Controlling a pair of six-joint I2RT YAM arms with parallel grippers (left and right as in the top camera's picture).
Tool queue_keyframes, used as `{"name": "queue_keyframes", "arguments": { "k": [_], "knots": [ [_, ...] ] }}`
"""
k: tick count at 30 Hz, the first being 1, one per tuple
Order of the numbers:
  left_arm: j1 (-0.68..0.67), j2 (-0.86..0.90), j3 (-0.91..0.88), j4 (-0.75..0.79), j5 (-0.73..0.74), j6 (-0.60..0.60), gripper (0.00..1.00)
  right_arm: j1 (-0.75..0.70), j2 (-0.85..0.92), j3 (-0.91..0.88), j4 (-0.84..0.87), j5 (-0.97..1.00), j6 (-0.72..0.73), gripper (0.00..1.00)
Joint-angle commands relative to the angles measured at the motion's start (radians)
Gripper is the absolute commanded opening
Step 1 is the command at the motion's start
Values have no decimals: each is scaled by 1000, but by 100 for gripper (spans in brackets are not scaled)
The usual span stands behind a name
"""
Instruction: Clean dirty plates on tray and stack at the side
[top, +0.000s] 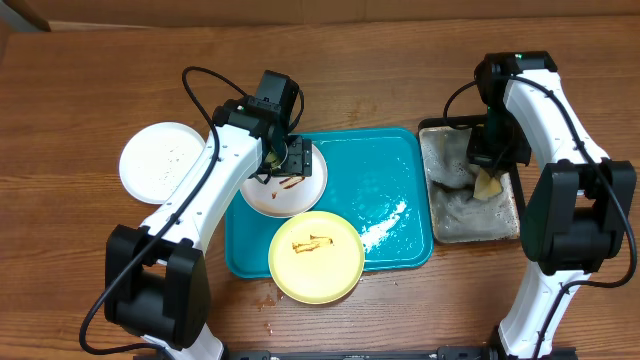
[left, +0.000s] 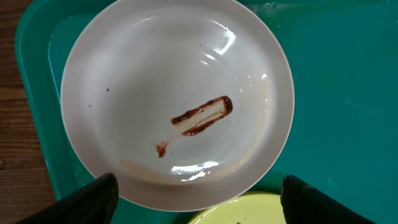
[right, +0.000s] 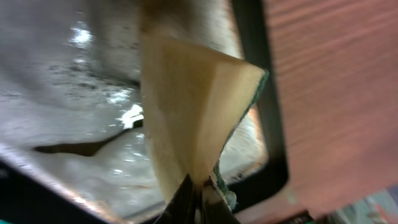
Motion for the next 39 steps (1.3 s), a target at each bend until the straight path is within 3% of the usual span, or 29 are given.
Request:
{"name": "queue_keyframes", "arguments": {
  "k": [1,17,26,33,39],
  "knots": [
    [-8,-17,10,4,-10,26,84,-1,1,27,-21,84,62,4],
    [-8,-17,10,35,-14,53,84,8,1,-36,-28,107,66,4],
    [-8,-17,10,54,-14,72,84,21,3,-79,-17,282,193,4],
    [-8,-17,10,54,-37,79,84,29,3,-80,-6,260,182,4],
    [-8,-17,10,53,-36,79,84,71,3,-80,33,181,80,4]
  ]
}}
